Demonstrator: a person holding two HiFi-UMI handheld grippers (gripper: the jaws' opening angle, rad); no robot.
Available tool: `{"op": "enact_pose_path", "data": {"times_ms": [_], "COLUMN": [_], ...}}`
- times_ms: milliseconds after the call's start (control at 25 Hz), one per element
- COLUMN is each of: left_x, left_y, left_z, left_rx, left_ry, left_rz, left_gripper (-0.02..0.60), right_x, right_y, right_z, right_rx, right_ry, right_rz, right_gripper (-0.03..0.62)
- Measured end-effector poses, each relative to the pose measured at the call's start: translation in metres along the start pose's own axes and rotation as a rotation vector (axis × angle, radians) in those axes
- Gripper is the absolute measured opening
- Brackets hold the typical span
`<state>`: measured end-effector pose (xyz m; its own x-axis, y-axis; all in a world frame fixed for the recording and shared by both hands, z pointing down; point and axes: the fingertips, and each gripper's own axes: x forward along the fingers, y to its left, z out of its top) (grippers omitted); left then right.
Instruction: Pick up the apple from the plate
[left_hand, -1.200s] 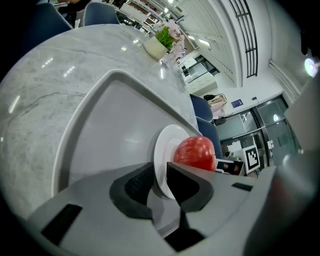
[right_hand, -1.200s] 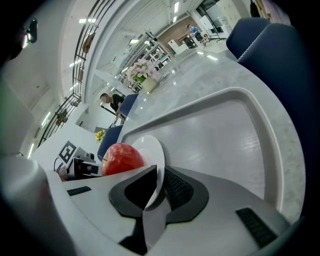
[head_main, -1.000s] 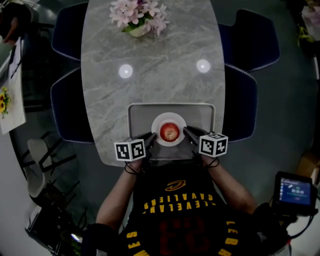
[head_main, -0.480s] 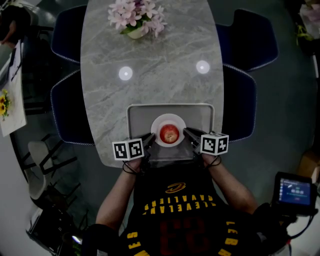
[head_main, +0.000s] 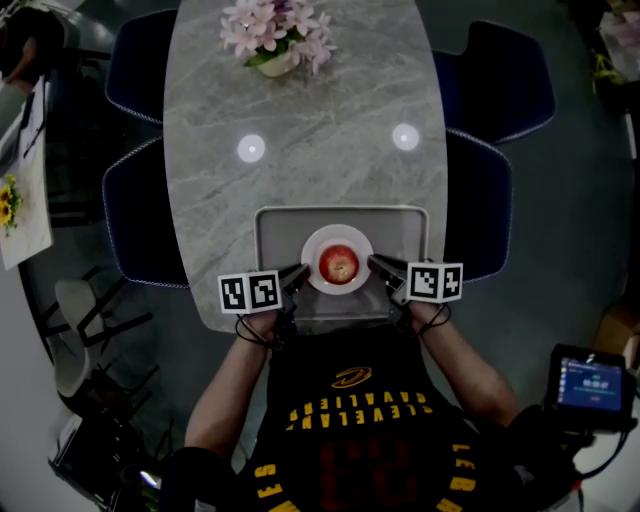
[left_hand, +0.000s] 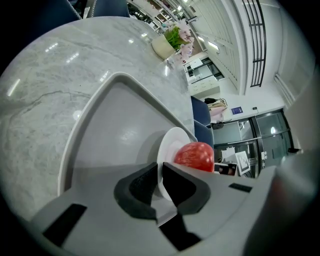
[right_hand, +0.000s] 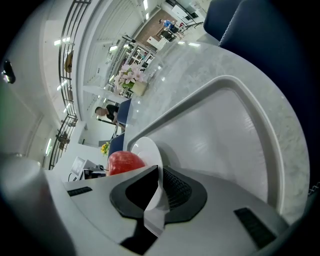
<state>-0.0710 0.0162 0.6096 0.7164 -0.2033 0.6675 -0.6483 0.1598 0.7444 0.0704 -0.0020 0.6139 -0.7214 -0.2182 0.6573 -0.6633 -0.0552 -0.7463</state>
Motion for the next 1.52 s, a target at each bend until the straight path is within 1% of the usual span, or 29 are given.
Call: {"op": "enact_pose_path", "data": {"times_ms": [560, 800, 920, 1120, 1200, 1320, 1520], "left_x": [-0.013, -0.014, -0.017, -0.018, -0.023, -0.029, -0.029], "left_y": [-0.028, -0.038, -0.044, -0.055, -0.059, -0.065, -0.070], "left_z": [0.042, 0.060, 0.070, 0.091, 0.095, 0.100, 0.121], "left_rx": [-0.014, -0.023, -0.020, 0.004, 0.011, 0.019, 0.034], "left_ry": [-0.032, -0.036, -0.038, -0.053, -0.064, -0.072, -0.080], "left_rz": [-0.107, -0.149, -0.164, -0.176, -0.184, -0.196, -0.201], "left_gripper": [0.028, 0.028, 0.026, 0.026, 0.026, 0.026, 0.026], "right_x": [-0.010, -0.015, -0.017, -0.020, -0.023, -0.027, -0.024], "right_y": [0.023, 0.035, 0.041, 0.046, 0.052, 0.061, 0.066], "right_z": [0.038, 0.059, 0.070, 0.086, 0.089, 0.099, 0.119], "right_rx": [0.056, 0.054, 0.038, 0.094, 0.090, 0.048, 0.031], "right_ry": [-0.031, -0.054, -0.060, -0.073, -0.087, -0.111, -0.124], "right_rz": [0.101, 0.146, 0.153, 0.167, 0.163, 0.172, 0.178], "right_gripper": [0.035, 0.032, 0.032, 0.032, 0.031, 0.031, 0.031]}}
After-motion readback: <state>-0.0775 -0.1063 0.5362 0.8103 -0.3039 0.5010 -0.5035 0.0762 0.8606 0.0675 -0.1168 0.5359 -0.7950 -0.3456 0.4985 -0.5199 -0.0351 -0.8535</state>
